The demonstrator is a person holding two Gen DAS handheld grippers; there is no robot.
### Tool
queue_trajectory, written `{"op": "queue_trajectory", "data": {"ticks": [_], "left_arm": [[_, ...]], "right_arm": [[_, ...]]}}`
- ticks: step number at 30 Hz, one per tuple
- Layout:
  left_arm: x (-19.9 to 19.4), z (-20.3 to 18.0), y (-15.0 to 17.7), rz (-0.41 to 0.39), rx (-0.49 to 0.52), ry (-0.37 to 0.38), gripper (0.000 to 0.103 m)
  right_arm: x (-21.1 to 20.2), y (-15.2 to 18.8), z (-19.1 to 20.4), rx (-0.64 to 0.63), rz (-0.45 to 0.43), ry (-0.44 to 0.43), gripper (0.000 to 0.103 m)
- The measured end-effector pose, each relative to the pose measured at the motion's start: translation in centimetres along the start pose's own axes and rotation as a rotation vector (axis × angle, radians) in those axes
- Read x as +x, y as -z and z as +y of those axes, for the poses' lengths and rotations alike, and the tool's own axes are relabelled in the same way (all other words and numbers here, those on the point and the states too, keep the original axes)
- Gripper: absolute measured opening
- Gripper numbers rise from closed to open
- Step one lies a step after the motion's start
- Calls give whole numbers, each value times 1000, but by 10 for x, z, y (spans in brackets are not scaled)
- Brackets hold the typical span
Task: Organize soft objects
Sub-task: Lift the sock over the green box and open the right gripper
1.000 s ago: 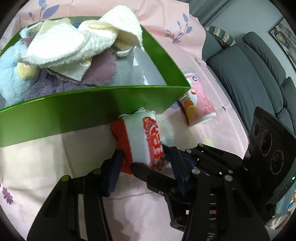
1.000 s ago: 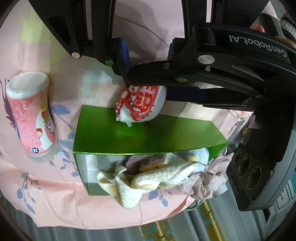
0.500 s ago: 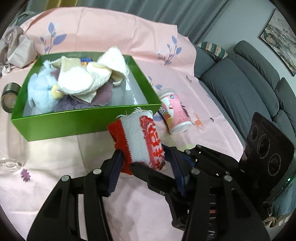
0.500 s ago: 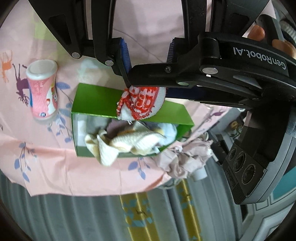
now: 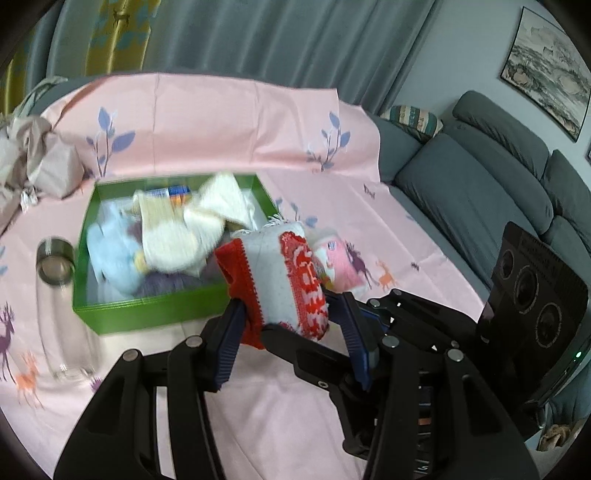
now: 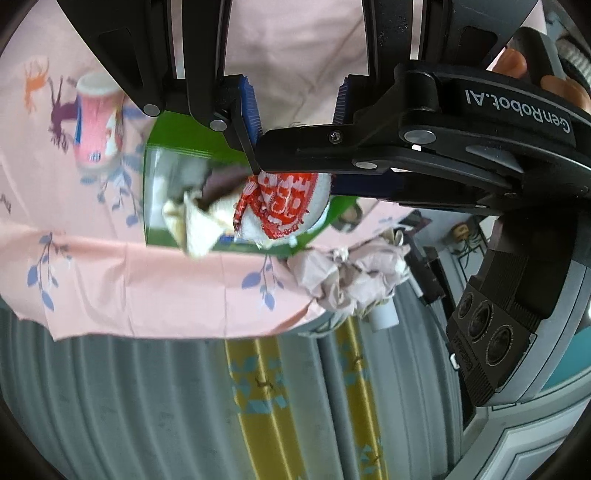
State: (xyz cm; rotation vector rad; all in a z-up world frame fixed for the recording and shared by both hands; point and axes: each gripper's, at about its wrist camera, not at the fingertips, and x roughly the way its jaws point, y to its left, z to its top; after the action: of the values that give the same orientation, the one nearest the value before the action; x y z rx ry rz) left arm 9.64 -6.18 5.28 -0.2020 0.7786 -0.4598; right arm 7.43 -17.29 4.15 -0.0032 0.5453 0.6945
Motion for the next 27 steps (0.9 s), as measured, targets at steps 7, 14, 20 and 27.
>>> {"op": "queue_trajectory", "data": {"ticks": [7, 14, 20, 27], "left_arm": [[-8, 17, -29, -39, 11, -11, 49], [5, 38, -50, -29, -9, -8, 49], [29, 54, -62, 3, -36, -6, 49], [64, 73, -74, 58, -93, 10, 49]], "right_arm": [[15, -34, 2, -32, -41, 3, 36], [41, -51, -5, -27, -45, 4, 36], [67, -55, -20, -2, -15, 21, 36], [96, -54, -41, 27, 37, 63, 36]]}}
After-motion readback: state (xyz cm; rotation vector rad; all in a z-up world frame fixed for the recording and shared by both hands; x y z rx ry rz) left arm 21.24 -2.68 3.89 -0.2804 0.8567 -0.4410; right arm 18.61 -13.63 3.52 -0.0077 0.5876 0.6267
